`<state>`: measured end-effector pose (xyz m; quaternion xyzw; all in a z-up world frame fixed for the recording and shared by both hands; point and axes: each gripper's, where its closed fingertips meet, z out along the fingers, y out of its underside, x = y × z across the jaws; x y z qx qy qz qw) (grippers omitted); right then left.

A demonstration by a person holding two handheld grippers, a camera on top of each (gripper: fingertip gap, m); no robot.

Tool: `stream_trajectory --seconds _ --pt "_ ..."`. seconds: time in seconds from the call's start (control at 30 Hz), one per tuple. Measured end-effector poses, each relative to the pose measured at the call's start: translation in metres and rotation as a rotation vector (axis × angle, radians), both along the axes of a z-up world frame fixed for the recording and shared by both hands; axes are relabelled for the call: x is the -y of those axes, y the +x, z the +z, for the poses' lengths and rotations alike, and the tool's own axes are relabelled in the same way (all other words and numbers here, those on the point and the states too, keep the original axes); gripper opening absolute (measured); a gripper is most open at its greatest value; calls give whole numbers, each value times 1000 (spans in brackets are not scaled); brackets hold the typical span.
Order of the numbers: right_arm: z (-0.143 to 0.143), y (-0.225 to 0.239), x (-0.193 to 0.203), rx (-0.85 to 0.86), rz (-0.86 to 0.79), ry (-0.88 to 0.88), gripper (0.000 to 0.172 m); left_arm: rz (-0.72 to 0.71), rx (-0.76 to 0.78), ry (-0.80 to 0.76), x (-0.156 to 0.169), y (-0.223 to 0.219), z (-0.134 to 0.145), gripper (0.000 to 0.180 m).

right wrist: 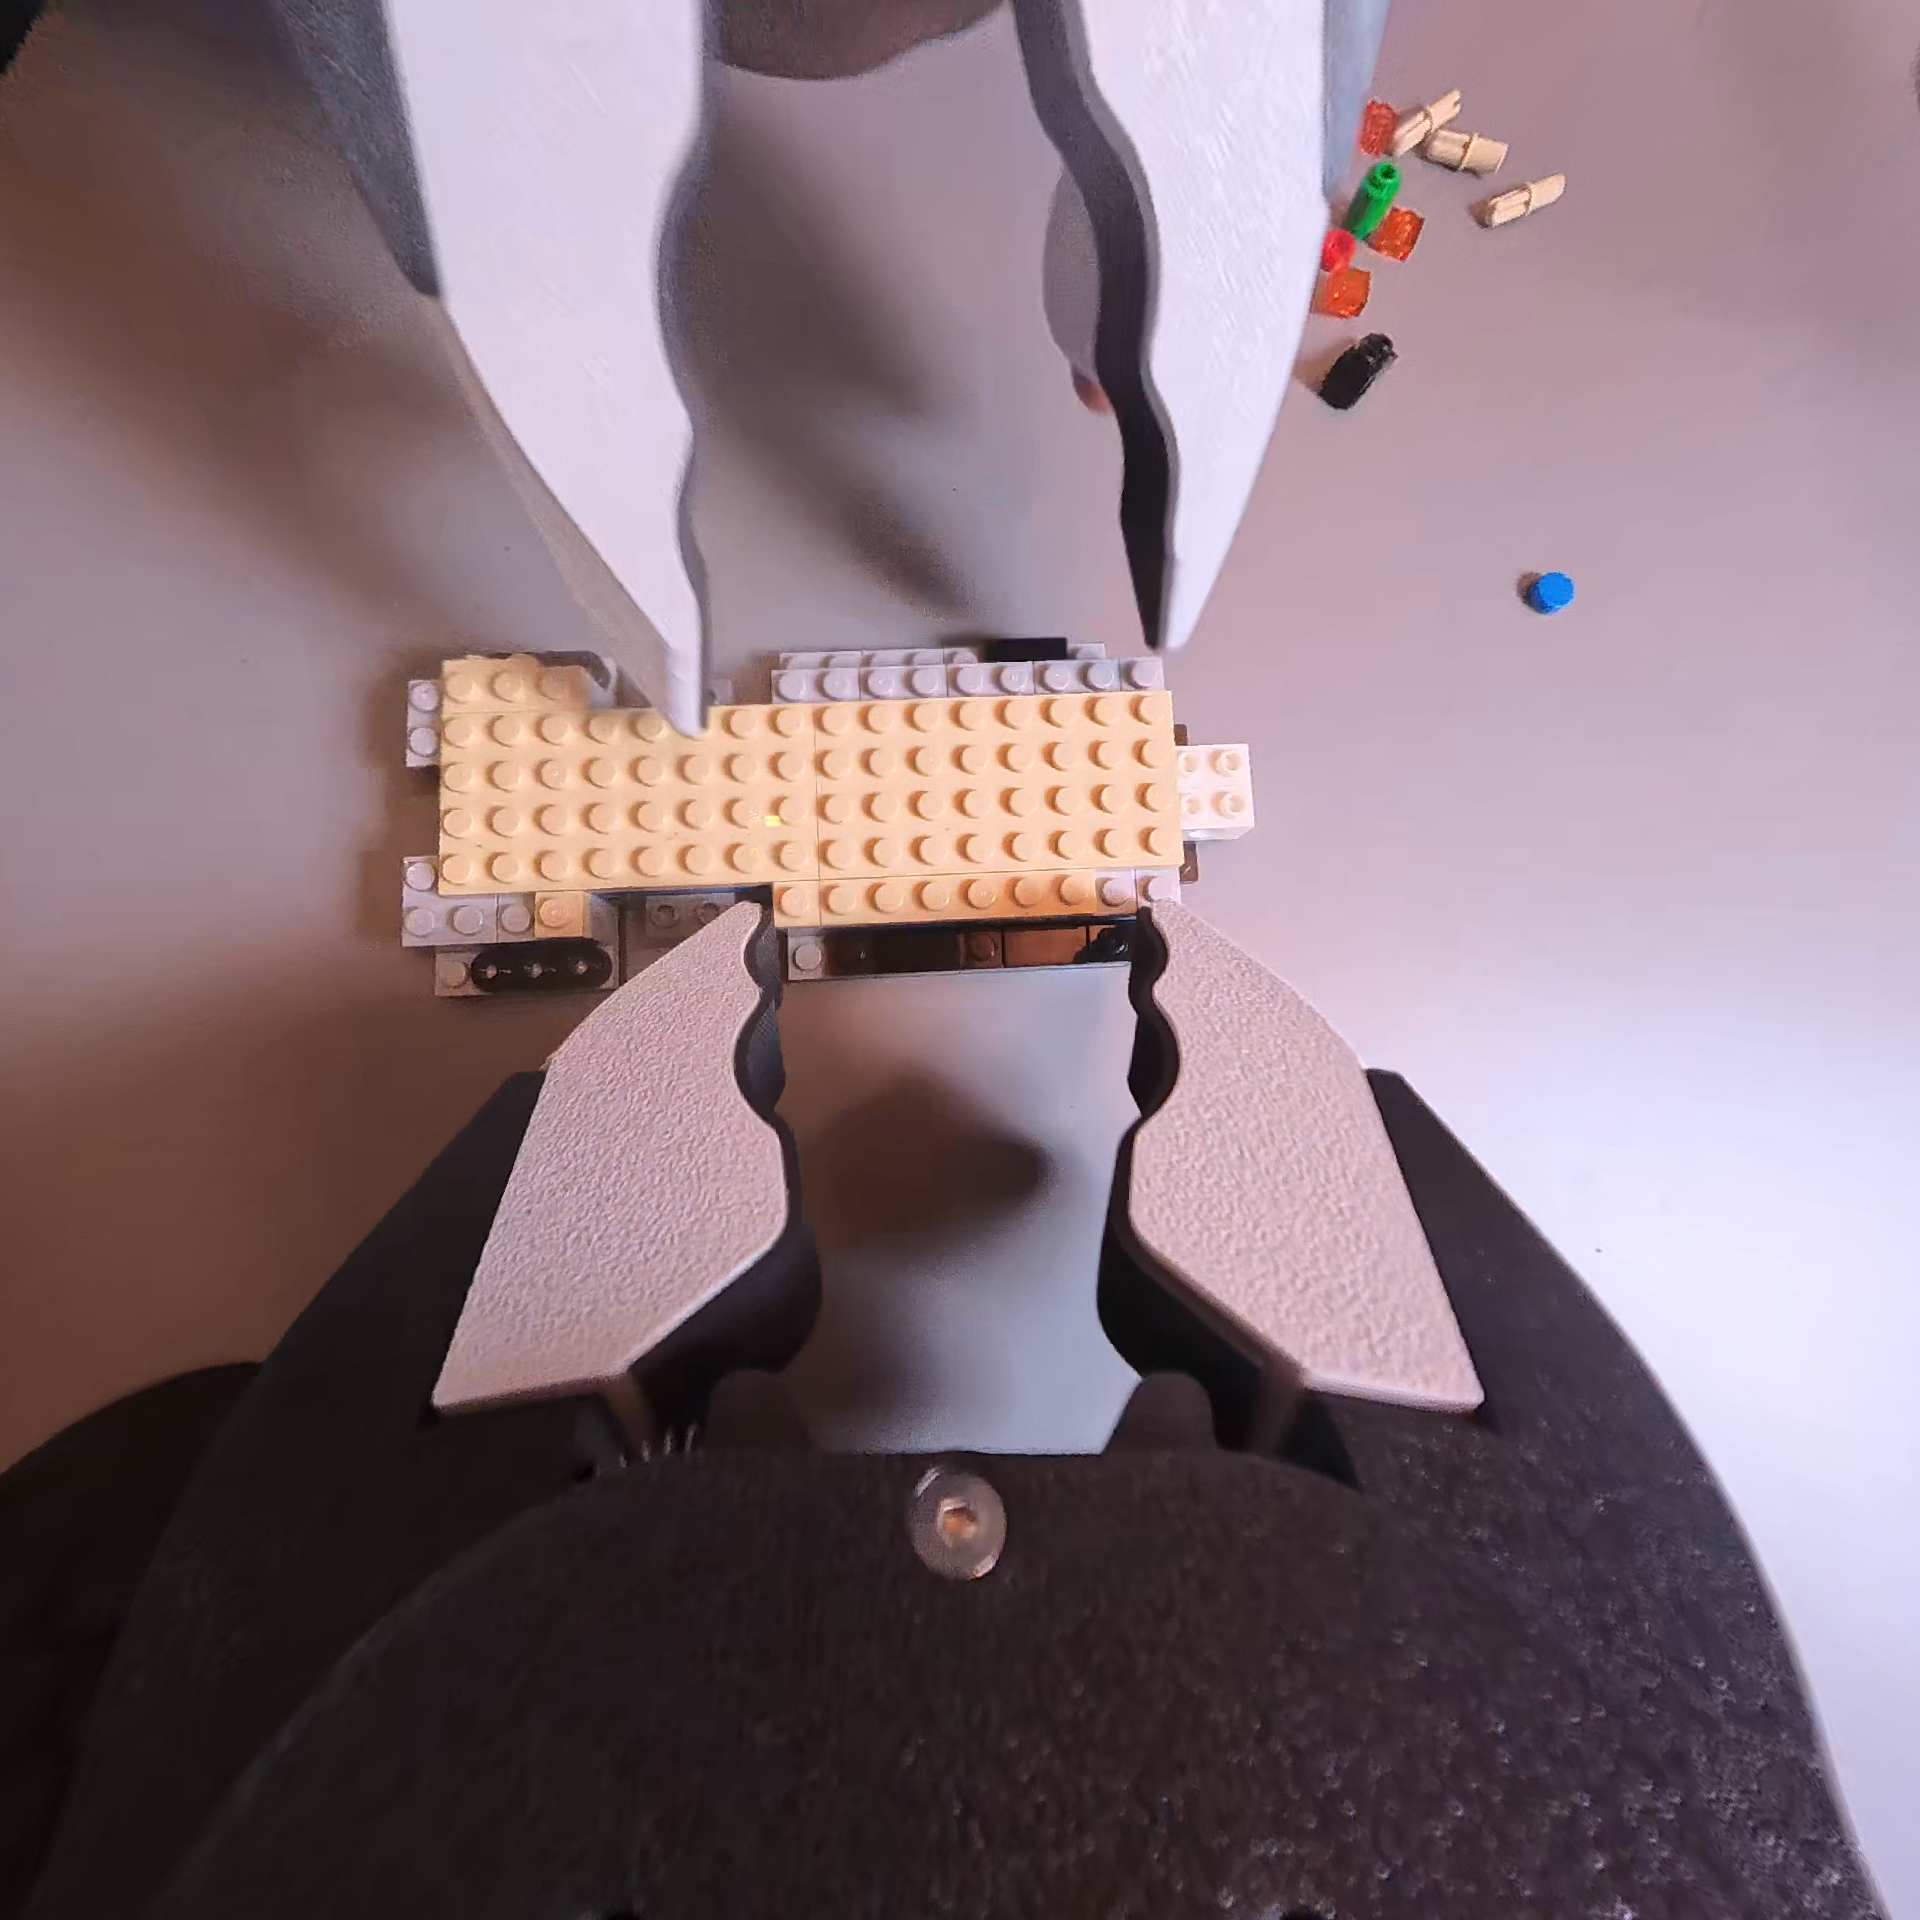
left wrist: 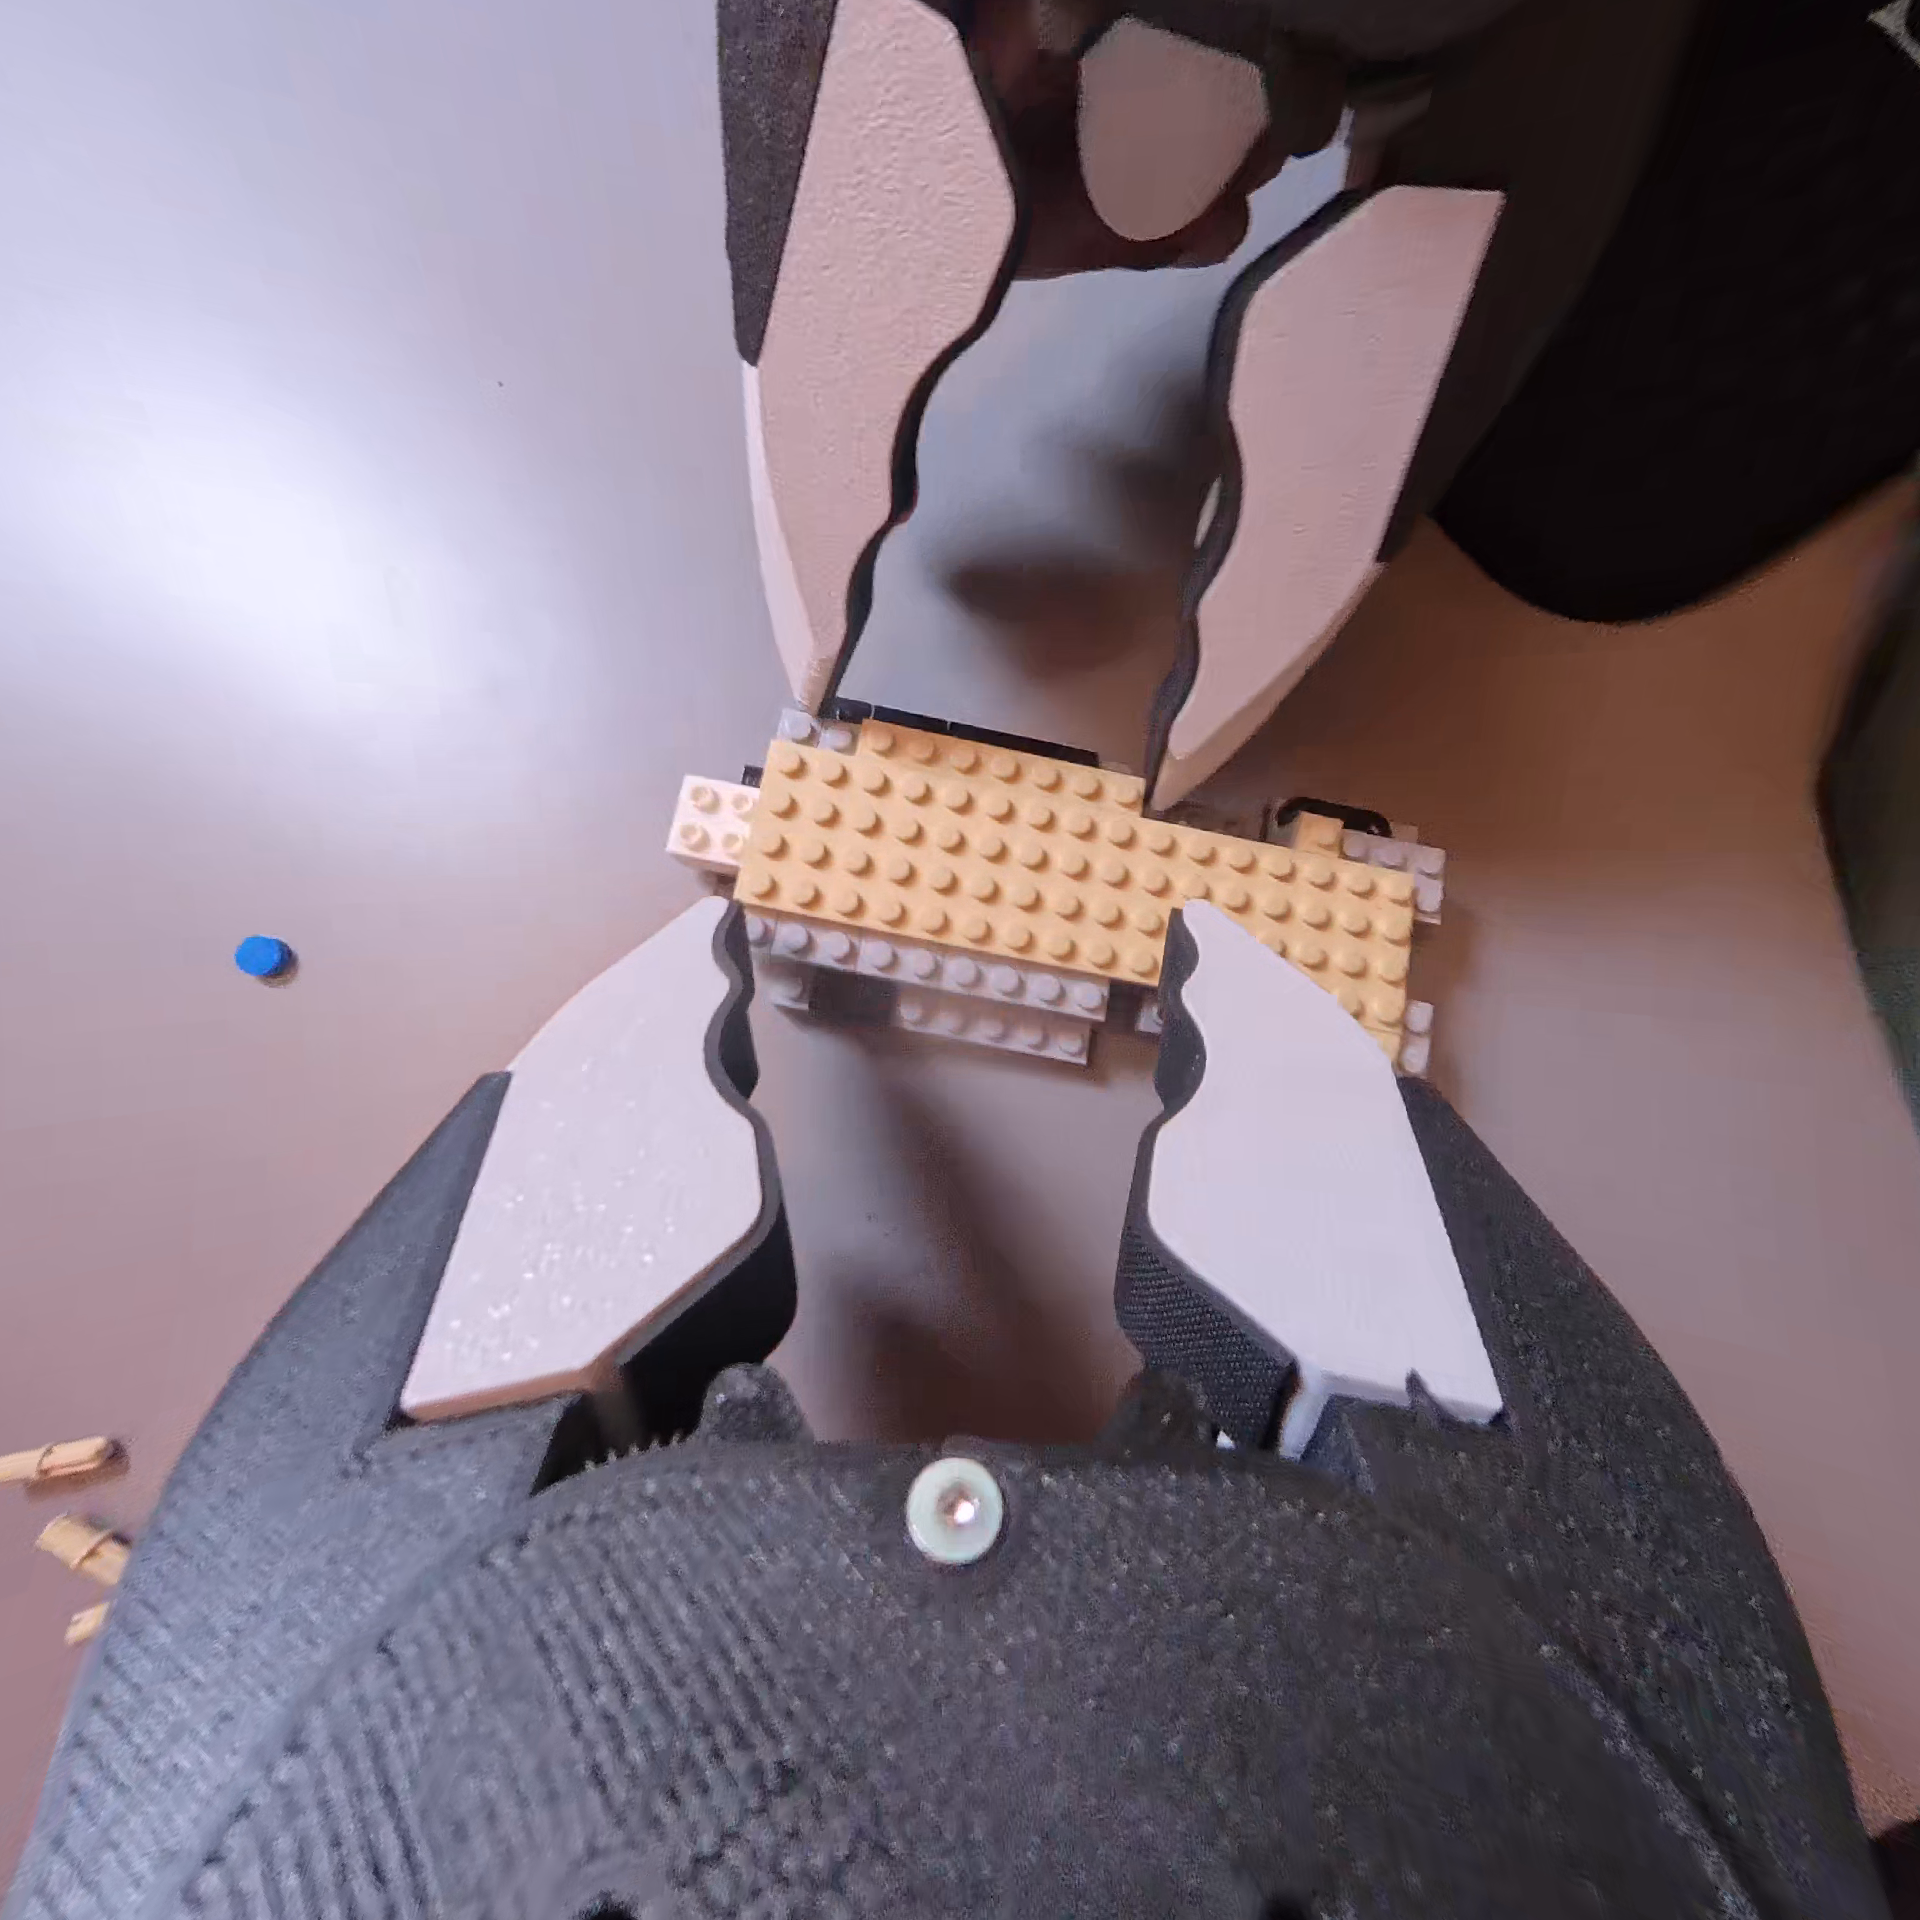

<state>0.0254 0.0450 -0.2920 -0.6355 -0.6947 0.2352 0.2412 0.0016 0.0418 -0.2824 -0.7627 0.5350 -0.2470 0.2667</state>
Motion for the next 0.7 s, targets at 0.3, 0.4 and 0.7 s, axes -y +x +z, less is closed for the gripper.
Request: stream_trajectory --seconds 0.3,0.4,0.7 --pt "1 -2 0 64 74 123 60 31 -46 49 -6 3 -6 68" --pt "1 -2 0 59 62 106 58 56 -35 50 -4 3 -6 63" --pt "0 1 3 62 47 88 56 103 5 55 -2 4 -6 62"
